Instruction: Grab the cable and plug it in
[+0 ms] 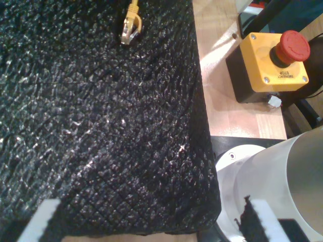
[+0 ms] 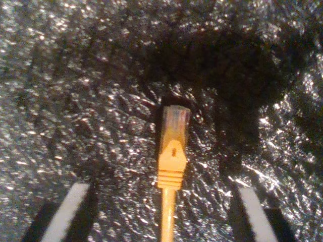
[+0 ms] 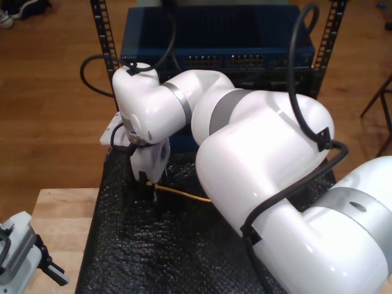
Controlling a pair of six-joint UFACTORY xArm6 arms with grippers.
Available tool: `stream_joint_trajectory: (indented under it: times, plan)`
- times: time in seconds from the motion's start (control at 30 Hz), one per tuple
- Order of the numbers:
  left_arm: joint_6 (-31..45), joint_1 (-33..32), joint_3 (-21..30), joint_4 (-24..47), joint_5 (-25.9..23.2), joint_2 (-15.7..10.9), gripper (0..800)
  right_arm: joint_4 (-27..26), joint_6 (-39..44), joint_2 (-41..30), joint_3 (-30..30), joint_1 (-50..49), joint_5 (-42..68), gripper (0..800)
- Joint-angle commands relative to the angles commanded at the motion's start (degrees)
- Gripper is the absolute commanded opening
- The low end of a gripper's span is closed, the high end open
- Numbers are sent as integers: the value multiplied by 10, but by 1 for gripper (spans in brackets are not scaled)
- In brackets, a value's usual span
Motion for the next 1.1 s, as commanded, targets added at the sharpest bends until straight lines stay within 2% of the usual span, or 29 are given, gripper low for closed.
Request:
stream_joint_trajectory:
  times: [0.23, 0.53, 0.67, 0.83, 0.93, 1.1]
  plan:
    - [0, 0, -1, 0, 0, 0, 800, -2, 17, 0, -2, 1, -2, 536]
    - [0, 0, -1, 0, 1, 0, 800, -2, 17, 12, -18, 8, -1, 447]
    - [0, 0, -1, 0, 1, 0, 800, -2, 17, 13, -18, 8, -2, 442]
    - [0, 0, -1, 0, 1, 0, 800, -3, 18, 15, -18, 9, -2, 385]
    - [0, 0, -1, 0, 1, 0, 800, -3, 20, 15, -18, 11, -2, 324]
    - [0, 0, -1, 0, 1, 0, 800, -3, 20, 15, -18, 11, -3, 284]
